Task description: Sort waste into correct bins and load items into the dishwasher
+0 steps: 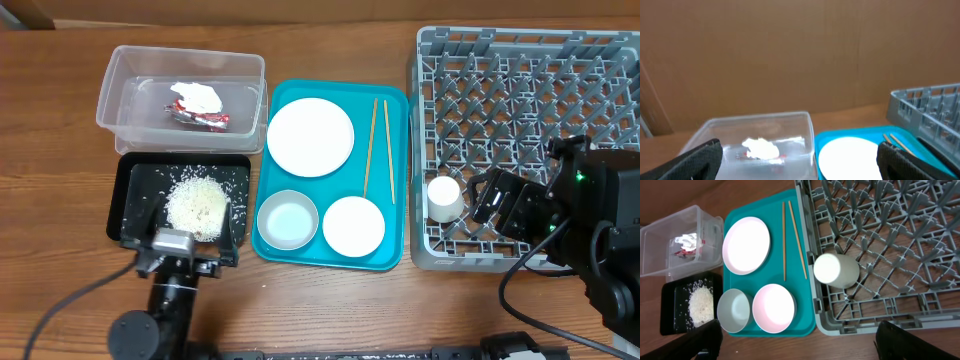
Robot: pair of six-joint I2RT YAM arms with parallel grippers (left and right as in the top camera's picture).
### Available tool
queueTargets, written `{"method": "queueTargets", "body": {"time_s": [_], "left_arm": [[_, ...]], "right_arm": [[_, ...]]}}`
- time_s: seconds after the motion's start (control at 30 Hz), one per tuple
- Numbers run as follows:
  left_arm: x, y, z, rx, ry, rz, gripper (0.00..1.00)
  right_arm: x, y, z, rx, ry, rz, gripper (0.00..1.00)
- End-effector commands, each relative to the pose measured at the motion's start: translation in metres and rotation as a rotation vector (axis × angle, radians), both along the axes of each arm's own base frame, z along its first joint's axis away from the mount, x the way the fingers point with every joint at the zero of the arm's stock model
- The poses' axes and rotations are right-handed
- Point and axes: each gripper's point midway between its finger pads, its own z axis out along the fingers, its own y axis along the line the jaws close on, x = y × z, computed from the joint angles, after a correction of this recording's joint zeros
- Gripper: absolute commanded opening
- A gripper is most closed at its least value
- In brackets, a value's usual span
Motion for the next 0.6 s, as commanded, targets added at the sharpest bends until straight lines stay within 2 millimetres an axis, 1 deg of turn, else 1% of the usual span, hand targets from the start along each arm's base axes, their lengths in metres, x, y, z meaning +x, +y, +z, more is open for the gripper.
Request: {"method": "queueTargets", "body": {"time_s": [0.0, 0.13, 0.27, 0.4, 0.43, 0.57], "left_arm": [[0.002, -0.007, -0.035, 0.016, -0.028, -0.038, 1.00], [0.012, -0.010, -0.061, 0.000, -0.028, -0.050, 1.00], [0.018, -0.013, -0.085, -0.003, -0.011, -0.069, 1.00], [0.019, -0.014, -0.113, 0.004, 0.092, -0.072, 1.00], [0.019, -0.014, -0.123, 0.007, 0.133, -0.071, 1.00], [0.019, -0.012, -0.125, 0.008, 0.145, -0.062, 1.00]], "right_arm": [[0.000, -0.001, 0.006, 0.000, -0.024, 0.001, 1.00], [0.000, -0.001, 0.006, 0.000, -0.024, 0.001, 1.00], [0.000, -0.001, 0.006, 0.000, -0.024, 0.001, 1.00], [0.000, -0.001, 0.006, 0.000, -0.024, 0.001, 1.00], [0.000, -0.001, 0.006, 0.000, -0.024, 0.001, 1.00], [0.000, -0.001, 0.006, 0.000, -0.024, 0.001, 1.00]]}}
